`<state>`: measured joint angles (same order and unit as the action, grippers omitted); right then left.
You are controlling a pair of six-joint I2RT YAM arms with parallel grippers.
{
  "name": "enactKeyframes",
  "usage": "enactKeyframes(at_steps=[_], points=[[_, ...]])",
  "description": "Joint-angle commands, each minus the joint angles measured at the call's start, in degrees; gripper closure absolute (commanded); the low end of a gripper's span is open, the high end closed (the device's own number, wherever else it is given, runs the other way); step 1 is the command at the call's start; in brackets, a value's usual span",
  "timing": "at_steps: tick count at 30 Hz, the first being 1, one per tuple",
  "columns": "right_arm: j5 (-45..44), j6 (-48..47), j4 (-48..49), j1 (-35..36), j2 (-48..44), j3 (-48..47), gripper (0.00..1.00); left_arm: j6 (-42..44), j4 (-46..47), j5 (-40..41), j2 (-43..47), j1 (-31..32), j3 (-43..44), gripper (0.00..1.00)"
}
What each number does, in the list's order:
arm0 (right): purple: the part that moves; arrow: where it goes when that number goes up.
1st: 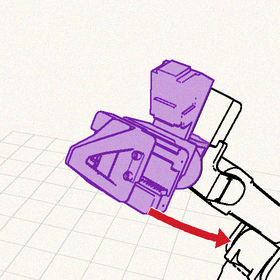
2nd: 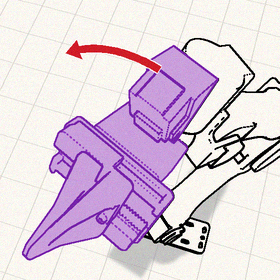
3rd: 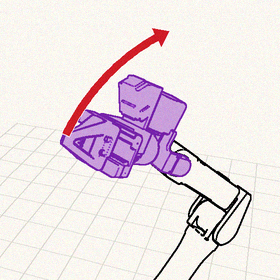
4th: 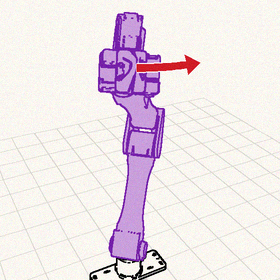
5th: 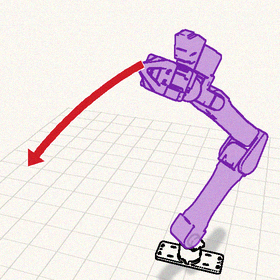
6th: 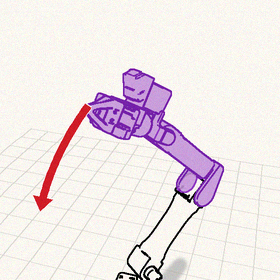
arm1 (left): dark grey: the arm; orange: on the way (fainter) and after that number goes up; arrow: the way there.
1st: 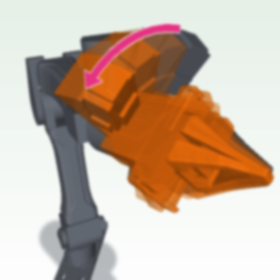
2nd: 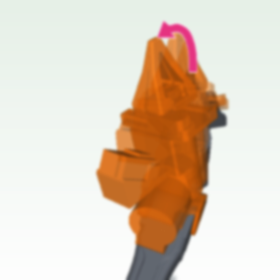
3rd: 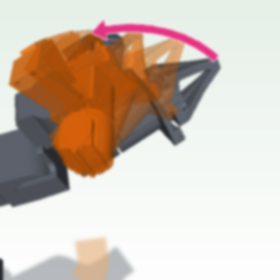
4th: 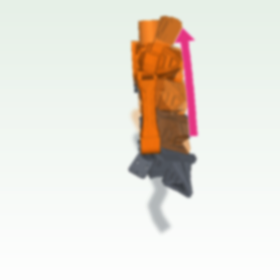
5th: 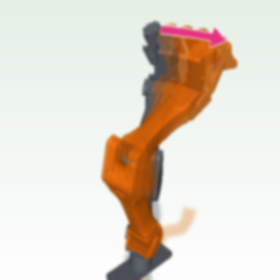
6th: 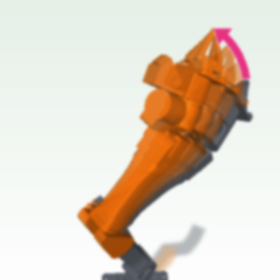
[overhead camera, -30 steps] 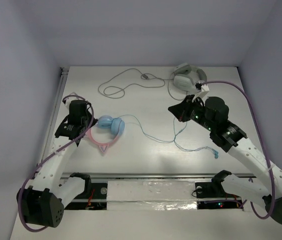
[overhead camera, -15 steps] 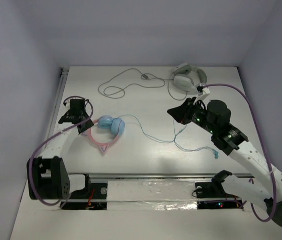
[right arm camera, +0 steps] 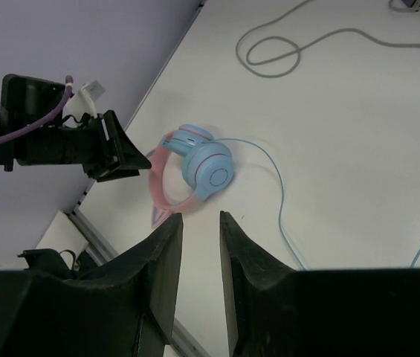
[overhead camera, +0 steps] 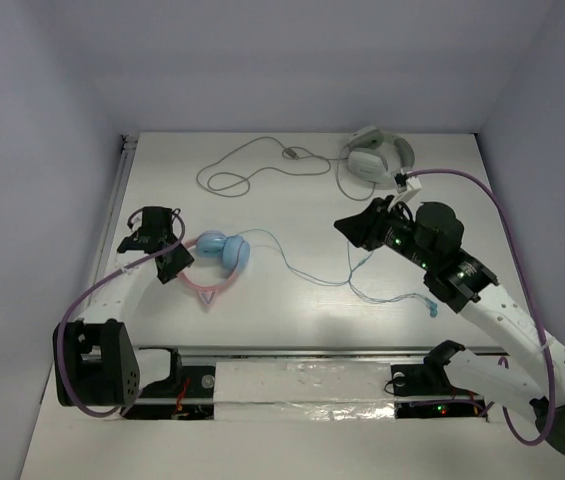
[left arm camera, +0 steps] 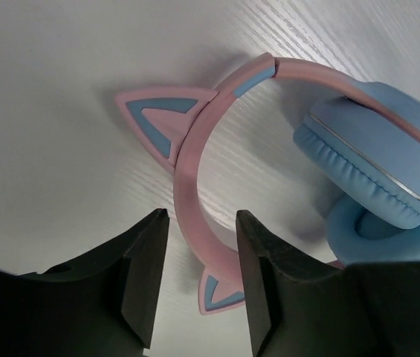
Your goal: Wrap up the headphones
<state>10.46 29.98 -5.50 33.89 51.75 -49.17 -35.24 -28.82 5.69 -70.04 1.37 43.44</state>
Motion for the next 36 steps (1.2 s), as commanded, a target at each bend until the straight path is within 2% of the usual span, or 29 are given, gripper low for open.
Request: enactKeyframes(at_steps=[1, 4, 7, 12, 15, 19, 23, 27, 30, 31, 33, 34, 36], points=[[-1.5, -0.4, 3.4, 0.6, -0.9, 0.8, 0.67, -5.4, -4.4, 1.3, 3.0, -0.4, -1.9, 0.59], [-1.9, -0.4, 3.8, 0.6, -1.2, 1.4, 0.67, -6.5, -4.5, -0.9, 1.2, 0.7, -3.3, 0.58], [-1.4, -0.4, 3.7, 0.6, -0.9, 1.4, 0.67, -5.9, -3.7, 0.7, -2.5, 2.0, -2.2, 0.59], [-0.9, -0.5, 3.7, 0.6, -0.7, 1.4, 0.66, -4.3, 1.1, 0.4, -8.2, 2.5, -2.9, 0.64], [-0.8, -0.5, 4.0, 0.6, -0.2, 1.3, 0.66, -1.3, 3.0, 2.3, -11.9, 2.5, -1.2, 0.73], [-1.0, -0.4, 4.1, 0.6, 0.6, 1.3, 0.66, 4.7, 3.2, 6.2, -17.0, 3.0, 3.9, 1.0], [-1.6, -0.2, 4.5, 0.6, 0.9, 1.0, 0.66, 9.4, 5.1, 11.4, -20.7, 3.0, 7.1, 1.0], [-1.8, 0.0, 4.5, 0.6, 1.7, 0.6, 0.66, 11.4, 6.3, 10.0, -21.8, 4.3, 8.2, 1.0], [-1.7, 0.3, 4.9, 0.6, 2.4, 0.5, 0.66, 12.5, 6.6, 7.3, -22.2, 4.9, 7.8, 0.84], [-1.5, 0.3, 4.9, 0.6, 2.7, 0.5, 0.66, 12.7, 6.8, 6.6, -22.3, 4.9, 7.3, 0.74], [-1.2, 0.6, 4.9, 0.6, 3.0, 0.7, 0.66, 12.7, 7.1, 5.0, -22.5, 4.9, 6.7, 0.68], [-1.2, 0.6, 4.9, 0.6, 3.1, 0.7, 0.66, 12.7, 7.5, 4.5, -22.5, 4.9, 6.0, 0.59], [-1.3, 0.5, 4.9, 0.6, 3.3, 0.7, 0.66, 12.9, 7.4, 3.3, -22.9, 4.9, 5.4, 0.53]])
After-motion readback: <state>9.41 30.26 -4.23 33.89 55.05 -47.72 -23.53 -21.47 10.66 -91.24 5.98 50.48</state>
